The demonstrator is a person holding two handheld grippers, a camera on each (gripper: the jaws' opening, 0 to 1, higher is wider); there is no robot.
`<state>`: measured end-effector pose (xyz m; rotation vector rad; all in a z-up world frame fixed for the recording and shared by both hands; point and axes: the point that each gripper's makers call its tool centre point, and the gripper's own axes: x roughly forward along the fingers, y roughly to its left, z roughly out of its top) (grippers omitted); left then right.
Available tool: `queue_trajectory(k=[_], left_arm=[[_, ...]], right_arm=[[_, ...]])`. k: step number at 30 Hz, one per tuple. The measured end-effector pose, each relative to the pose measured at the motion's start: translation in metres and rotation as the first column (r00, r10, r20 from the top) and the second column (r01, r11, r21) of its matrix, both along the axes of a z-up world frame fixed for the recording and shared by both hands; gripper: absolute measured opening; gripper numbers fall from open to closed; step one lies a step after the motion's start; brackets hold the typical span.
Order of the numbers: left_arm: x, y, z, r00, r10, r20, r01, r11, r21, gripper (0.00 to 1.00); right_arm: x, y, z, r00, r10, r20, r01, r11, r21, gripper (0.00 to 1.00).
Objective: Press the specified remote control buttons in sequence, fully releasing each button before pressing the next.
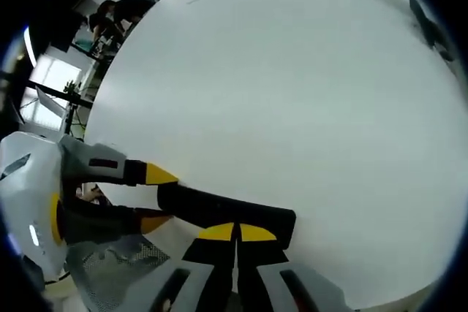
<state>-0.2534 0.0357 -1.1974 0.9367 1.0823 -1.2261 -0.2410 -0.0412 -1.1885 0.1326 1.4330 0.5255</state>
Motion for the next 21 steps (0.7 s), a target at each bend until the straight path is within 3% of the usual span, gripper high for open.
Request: queue_trajectory(k=[6, 11, 17, 21], left_arm=[[0.0012, -0.0012, 0.0018, 0.997, 0.073, 0.005, -0.072, 0.989, -0.131, 0.24], [0.0012, -0.0013, 0.0014, 0.998, 0.057, 0.012, -0.055, 0.988, -0.143, 0.24], [0.0014, -0.0014, 0.0014, 0.997, 0.071, 0.017, -0.067, 0.984, -0.166, 0.24], [0.0005, -0.0012, 0.0019, 0.996, 0.089, 0.023, -0.084, 0.981, -0.175, 0.24]], right_arm=[[-0.0014, 0.0013, 0.0003, 0.999, 0.047, 0.025, -0.045, 0.998, -0.051, 0.00], [-0.0024, 0.0008, 0.0008, 0.997, 0.065, 0.046, -0.062, 0.996, -0.067, 0.00], [-0.0012, -0.0002, 0.0013, 1.000, 0.003, 0.019, -0.003, 1.000, -0.012, 0.00], [-0.0020, 0.0037, 0.0016, 0.999, 0.039, 0.026, -0.038, 0.998, -0.049, 0.00]])
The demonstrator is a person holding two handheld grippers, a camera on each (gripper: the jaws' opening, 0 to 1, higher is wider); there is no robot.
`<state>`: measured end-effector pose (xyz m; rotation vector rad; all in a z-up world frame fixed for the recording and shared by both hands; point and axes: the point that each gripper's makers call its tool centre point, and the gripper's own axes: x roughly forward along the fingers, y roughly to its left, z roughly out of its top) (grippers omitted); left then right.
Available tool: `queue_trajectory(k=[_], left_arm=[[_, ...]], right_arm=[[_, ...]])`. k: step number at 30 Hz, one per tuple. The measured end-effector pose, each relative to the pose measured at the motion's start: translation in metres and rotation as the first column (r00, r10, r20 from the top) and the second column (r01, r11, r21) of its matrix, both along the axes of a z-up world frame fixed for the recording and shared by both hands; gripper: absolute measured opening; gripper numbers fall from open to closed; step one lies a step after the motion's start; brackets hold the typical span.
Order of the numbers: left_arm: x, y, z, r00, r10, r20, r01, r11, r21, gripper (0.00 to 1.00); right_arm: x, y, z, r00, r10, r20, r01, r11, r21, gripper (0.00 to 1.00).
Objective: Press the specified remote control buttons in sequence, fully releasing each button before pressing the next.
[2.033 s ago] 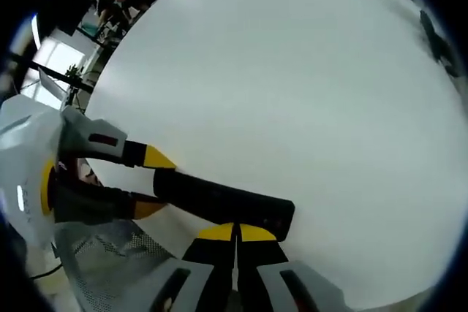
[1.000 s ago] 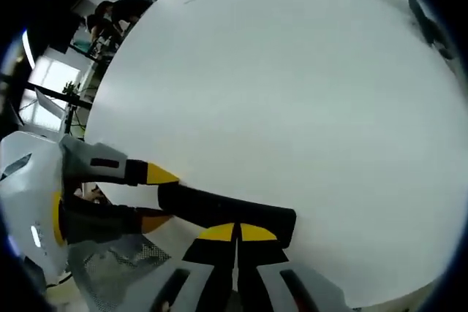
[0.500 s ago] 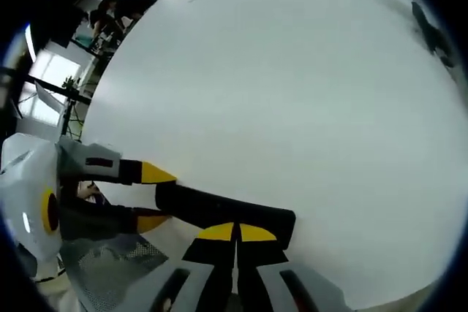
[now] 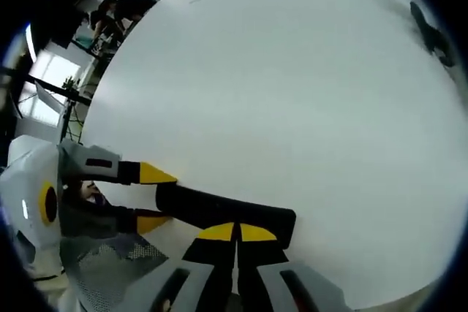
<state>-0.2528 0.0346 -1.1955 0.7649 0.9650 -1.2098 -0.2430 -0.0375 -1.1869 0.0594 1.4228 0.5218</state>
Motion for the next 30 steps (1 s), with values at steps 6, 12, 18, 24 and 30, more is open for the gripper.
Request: queue_trajectory(k=[6, 12, 18, 24, 30], left_arm=[[0.000, 0.000, 0.000, 1.000, 0.013, 0.001, -0.013, 1.000, -0.020, 0.24], [0.000, 0.000, 0.000, 1.000, 0.024, 0.000, -0.024, 0.999, -0.034, 0.24], [0.000, -0.001, 0.000, 1.000, 0.020, 0.000, -0.020, 1.000, -0.024, 0.24], [-0.001, 0.000, 0.001, 1.000, 0.023, -0.001, -0.023, 0.999, -0.032, 0.24], [-0.001, -0.001, 0.000, 1.000, 0.031, 0.003, -0.031, 0.999, -0.027, 0.24]], right_arm=[[0.002, -0.001, 0.000, 1.000, -0.019, -0.012, 0.019, 1.000, -0.006, 0.00], [0.011, 0.005, 0.008, 0.999, -0.041, 0.009, 0.041, 0.999, 0.025, 0.00], [0.015, 0.010, 0.008, 0.999, -0.033, 0.018, 0.032, 0.999, 0.035, 0.00], [0.018, 0.021, 0.005, 1.000, -0.007, 0.017, 0.006, 0.999, 0.049, 0.00], [0.015, 0.024, 0.002, 1.000, 0.009, 0.011, -0.009, 0.999, 0.045, 0.00]])
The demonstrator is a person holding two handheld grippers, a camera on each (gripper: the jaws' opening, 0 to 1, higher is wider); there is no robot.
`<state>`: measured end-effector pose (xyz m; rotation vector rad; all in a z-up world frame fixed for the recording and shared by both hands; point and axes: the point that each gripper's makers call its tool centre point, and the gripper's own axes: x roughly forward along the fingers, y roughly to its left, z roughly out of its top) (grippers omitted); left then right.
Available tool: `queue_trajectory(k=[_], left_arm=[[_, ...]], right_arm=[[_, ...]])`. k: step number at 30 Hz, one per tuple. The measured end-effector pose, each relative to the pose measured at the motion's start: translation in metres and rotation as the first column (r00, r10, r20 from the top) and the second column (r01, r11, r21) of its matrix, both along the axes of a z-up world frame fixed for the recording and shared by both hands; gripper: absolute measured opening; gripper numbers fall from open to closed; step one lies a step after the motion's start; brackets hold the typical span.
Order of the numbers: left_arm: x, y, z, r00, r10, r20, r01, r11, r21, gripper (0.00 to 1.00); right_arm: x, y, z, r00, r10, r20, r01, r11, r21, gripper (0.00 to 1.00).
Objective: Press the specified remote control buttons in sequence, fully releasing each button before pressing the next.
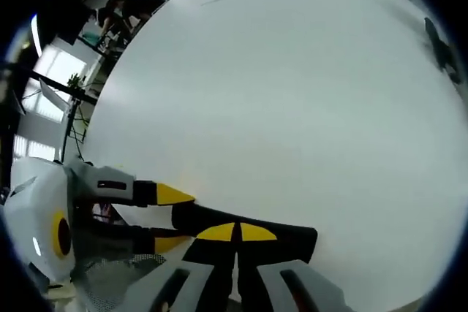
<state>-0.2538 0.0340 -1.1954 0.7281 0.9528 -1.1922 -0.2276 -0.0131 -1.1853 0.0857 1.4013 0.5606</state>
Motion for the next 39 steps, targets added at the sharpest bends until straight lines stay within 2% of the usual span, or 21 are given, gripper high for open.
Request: queue_trajectory(k=[2, 4, 9, 15, 24, 39], left_arm=[[0.000, 0.000, 0.000, 1.000, 0.001, 0.000, -0.001, 1.000, 0.000, 0.24], [0.000, 0.000, 0.000, 1.000, 0.001, -0.004, -0.001, 1.000, -0.001, 0.24], [0.001, 0.000, 0.000, 1.000, 0.003, -0.006, -0.003, 1.000, 0.002, 0.24], [0.001, 0.000, 0.000, 1.000, 0.027, -0.004, -0.027, 1.000, -0.003, 0.24], [0.002, 0.000, 0.000, 0.999, 0.040, -0.008, -0.040, 0.999, 0.002, 0.24], [0.002, -0.001, 0.000, 0.998, 0.056, -0.012, -0.056, 0.998, 0.009, 0.24]], right_arm=[[-0.004, 0.001, -0.003, 1.000, 0.019, -0.012, -0.019, 1.000, -0.012, 0.00], [-0.001, 0.004, -0.002, 1.000, 0.016, 0.001, -0.016, 1.000, 0.001, 0.00], [-0.001, 0.005, -0.003, 0.996, 0.085, 0.038, -0.083, 0.994, -0.065, 0.00], [0.001, 0.005, -0.004, 0.995, 0.090, 0.042, -0.087, 0.993, -0.079, 0.00], [0.005, 0.005, -0.006, 0.997, 0.074, 0.004, -0.074, 0.995, -0.061, 0.00], [0.009, 0.004, -0.009, 0.998, 0.045, 0.037, -0.044, 0.998, -0.041, 0.00]])
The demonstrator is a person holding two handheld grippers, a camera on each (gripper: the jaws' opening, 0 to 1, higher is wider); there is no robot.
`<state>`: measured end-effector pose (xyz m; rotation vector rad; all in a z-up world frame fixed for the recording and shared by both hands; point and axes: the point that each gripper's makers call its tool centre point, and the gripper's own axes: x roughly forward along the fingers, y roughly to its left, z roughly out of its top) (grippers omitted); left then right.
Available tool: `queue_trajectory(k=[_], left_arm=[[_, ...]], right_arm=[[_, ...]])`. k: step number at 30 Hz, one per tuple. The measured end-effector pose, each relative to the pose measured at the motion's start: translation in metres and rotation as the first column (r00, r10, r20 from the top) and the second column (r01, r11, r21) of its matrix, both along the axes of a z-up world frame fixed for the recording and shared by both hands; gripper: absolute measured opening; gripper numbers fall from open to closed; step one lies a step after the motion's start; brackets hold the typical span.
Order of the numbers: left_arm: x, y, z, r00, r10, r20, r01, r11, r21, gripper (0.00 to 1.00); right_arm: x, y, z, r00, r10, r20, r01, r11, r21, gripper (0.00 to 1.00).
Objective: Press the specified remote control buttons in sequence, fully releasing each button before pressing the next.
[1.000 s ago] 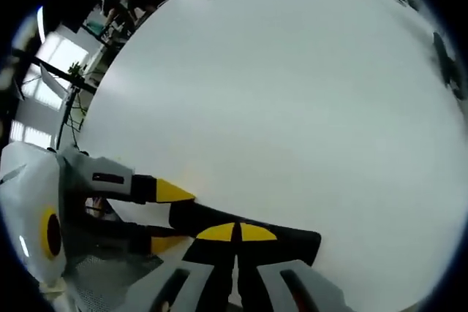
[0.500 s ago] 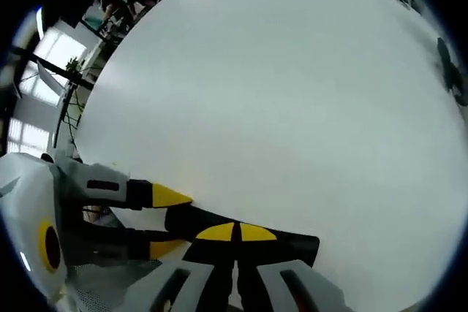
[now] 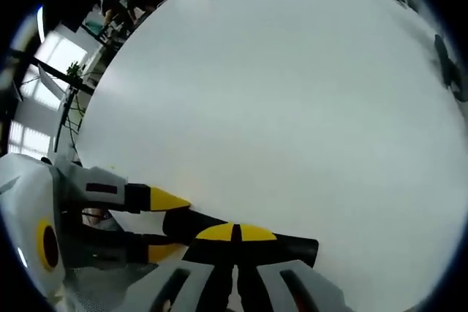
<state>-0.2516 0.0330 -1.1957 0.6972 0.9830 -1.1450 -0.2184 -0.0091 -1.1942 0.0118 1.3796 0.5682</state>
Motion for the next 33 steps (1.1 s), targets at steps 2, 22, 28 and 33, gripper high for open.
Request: queue_trajectory(k=[2, 22, 28, 33], left_arm=[[0.000, 0.000, 0.000, 1.000, 0.004, -0.002, -0.004, 1.000, -0.007, 0.24], [0.000, 0.000, 0.000, 1.000, 0.009, -0.005, -0.009, 1.000, -0.007, 0.24], [0.000, 0.000, 0.000, 1.000, 0.007, -0.005, -0.007, 1.000, -0.003, 0.24], [0.000, 0.000, 0.000, 1.000, 0.011, -0.003, -0.011, 1.000, -0.004, 0.24]], right_arm=[[0.000, 0.000, 0.000, 1.000, -0.003, 0.003, 0.003, 1.000, 0.002, 0.00], [-0.005, -0.002, 0.003, 1.000, 0.002, -0.014, -0.002, 1.000, -0.026, 0.00], [-0.009, -0.004, 0.004, 0.999, -0.027, -0.036, 0.027, 1.000, 0.002, 0.00], [-0.008, -0.003, 0.003, 1.000, -0.013, -0.025, 0.013, 1.000, -0.009, 0.00]])
